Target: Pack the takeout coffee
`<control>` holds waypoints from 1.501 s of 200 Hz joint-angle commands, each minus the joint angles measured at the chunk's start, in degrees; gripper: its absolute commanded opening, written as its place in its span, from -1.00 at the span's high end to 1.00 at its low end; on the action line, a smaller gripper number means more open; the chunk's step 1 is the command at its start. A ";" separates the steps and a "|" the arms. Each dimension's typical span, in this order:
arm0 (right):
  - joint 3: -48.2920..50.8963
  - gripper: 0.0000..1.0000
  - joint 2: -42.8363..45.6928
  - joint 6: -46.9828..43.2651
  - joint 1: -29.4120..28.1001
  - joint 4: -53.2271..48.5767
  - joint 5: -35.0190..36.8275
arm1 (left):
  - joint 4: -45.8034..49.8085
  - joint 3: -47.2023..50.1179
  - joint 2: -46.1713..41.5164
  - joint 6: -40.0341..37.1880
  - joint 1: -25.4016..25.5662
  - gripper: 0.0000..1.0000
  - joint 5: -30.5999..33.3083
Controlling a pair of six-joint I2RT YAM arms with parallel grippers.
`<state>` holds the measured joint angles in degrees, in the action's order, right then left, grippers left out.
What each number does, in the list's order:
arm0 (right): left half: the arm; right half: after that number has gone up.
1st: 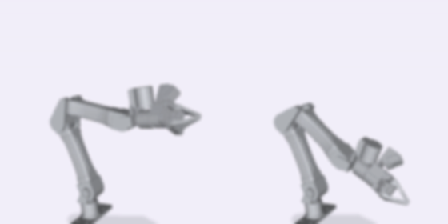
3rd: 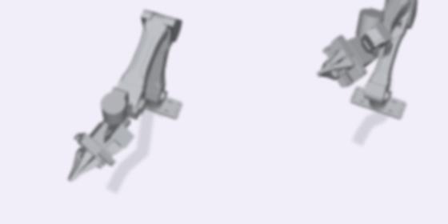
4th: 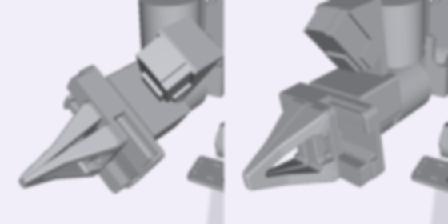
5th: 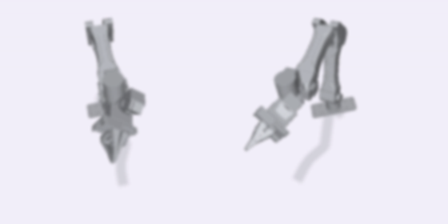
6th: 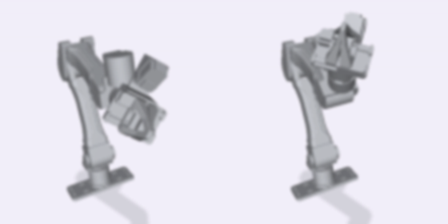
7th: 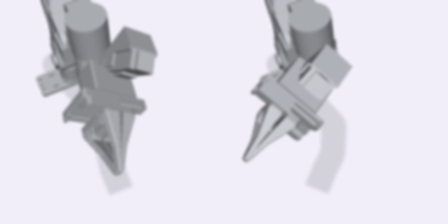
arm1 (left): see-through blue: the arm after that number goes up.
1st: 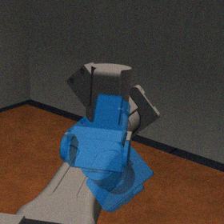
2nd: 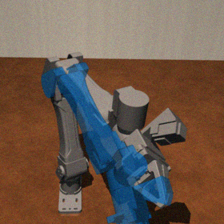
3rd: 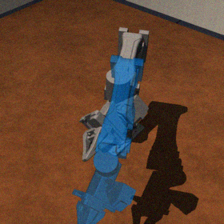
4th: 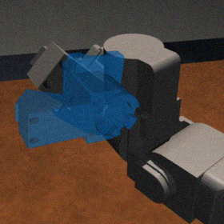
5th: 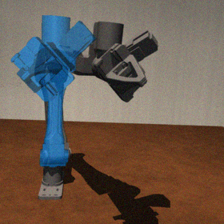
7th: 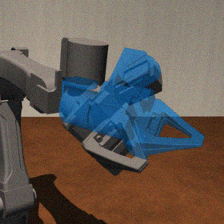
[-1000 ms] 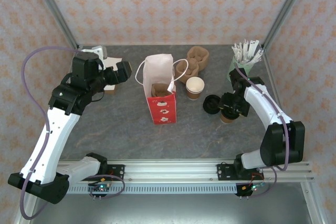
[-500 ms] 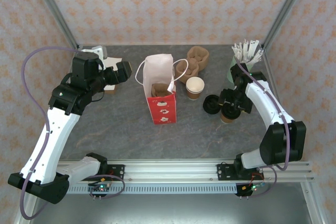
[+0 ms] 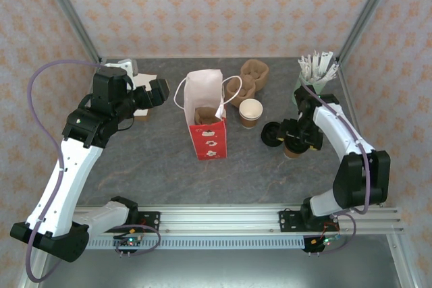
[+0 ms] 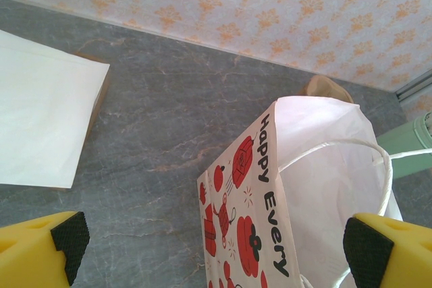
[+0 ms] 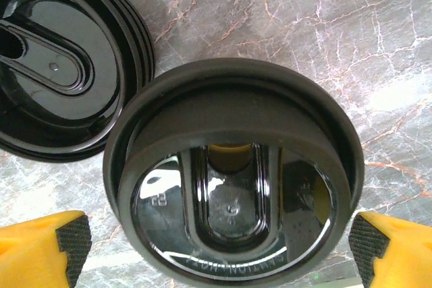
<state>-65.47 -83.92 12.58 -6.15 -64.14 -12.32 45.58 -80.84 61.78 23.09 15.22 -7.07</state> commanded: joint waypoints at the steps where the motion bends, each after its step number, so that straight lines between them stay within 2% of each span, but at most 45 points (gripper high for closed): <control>1: 0.69 -0.99 -0.80 -1.03 0.44 -0.02 0.84 | 0.46 -0.64 0.00 -0.16 -0.40 -0.99 -0.22; 137: -0.10 -0.98 -0.06 -1.85 1.14 -0.28 1.17 | 0.31 -1.41 0.75 -0.24 -0.46 -0.99 -0.52; 273: 3.16 -1.00 -4.15 -1.25 1.49 5.52 -0.46 | 1.44 -2.77 0.96 -1.08 -0.45 -0.99 -0.28; 300: 3.59 -0.95 -4.41 -1.40 1.58 5.64 -0.60 | 1.53 -2.75 0.97 -1.05 -0.46 -0.99 -0.31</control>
<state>-62.76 -87.81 11.73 -5.04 -58.65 -13.19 46.02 -81.71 62.41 22.63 15.22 -7.22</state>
